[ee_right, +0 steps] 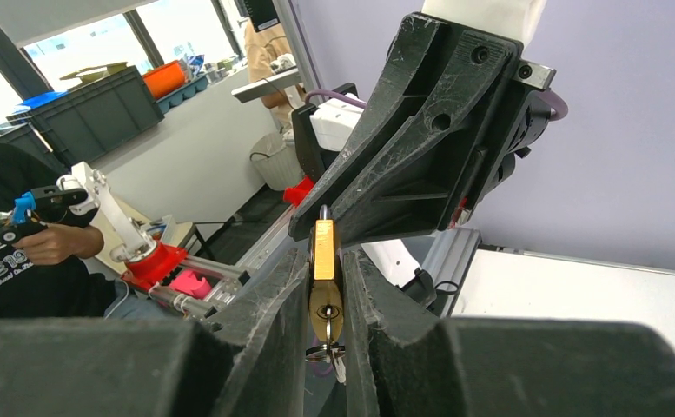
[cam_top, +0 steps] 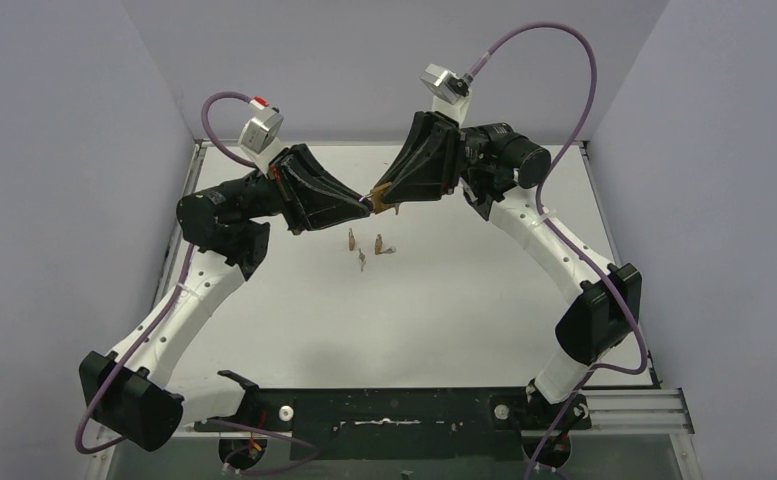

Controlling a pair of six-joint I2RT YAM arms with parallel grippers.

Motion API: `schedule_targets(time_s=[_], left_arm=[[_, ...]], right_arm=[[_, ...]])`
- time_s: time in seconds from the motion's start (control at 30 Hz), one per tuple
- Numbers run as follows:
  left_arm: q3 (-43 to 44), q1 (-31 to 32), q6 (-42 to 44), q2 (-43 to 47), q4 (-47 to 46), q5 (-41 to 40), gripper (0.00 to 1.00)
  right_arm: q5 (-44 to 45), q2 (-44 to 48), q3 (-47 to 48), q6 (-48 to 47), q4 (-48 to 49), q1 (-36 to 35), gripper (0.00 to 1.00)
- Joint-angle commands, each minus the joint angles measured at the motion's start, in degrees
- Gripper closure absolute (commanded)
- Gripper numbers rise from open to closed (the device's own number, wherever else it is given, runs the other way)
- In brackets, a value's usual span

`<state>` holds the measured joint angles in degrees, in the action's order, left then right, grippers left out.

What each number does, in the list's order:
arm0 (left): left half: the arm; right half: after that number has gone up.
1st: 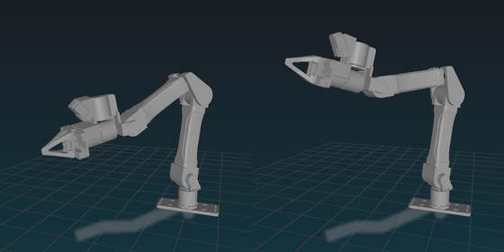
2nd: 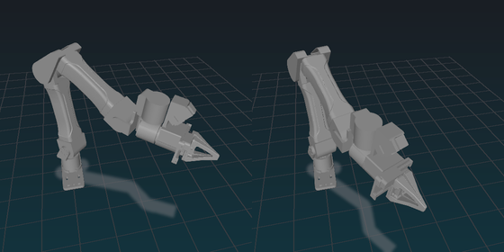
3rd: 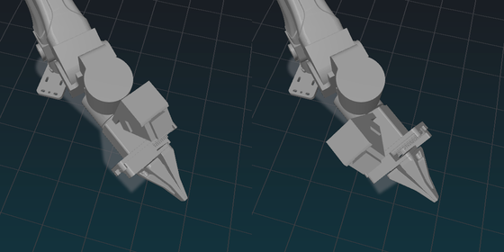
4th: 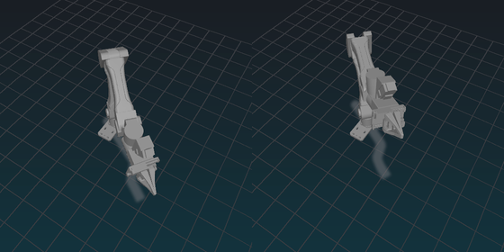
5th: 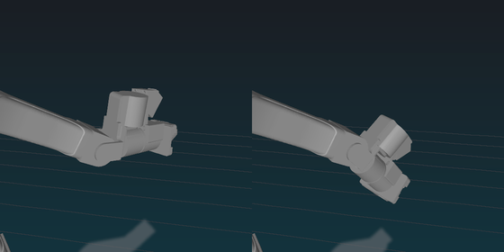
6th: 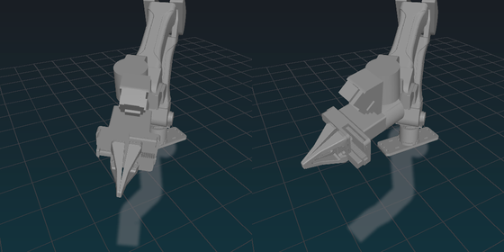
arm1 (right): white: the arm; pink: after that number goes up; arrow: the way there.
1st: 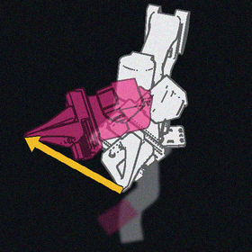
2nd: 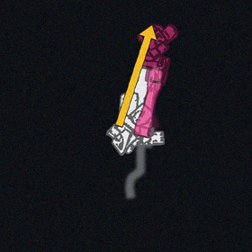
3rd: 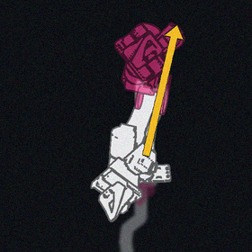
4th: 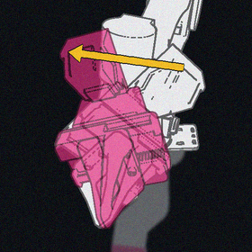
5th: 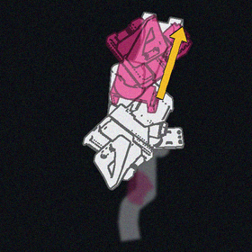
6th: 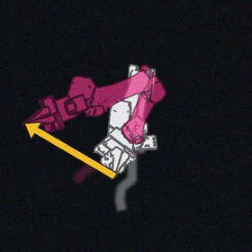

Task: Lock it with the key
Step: Lock the lock.

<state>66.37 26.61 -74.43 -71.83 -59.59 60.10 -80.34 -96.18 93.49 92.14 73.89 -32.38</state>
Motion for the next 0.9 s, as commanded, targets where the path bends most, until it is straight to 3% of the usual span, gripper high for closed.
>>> schedule_targets(time_s=[0.0,0.33,0.87], left_arm=[[1.11,2.81,7.08,-4.18,11.94,-5.8,1.0],[2.04,-1.88,6.39,-1.8,12.83,-4.54,1.0],[1.3,-1.56,5.44,-2.18,11.09,-5.09,1.0]], right_arm=[[4.19,-1.5,-0.86,-2.22,-2.62,-8.49,1.0],[3.63,1.2,-3.56,-2.13,-2.22,-5.8,1.0],[3.61,1.11,-4.5,-2.43,-2.03,-6.12,1.0]])
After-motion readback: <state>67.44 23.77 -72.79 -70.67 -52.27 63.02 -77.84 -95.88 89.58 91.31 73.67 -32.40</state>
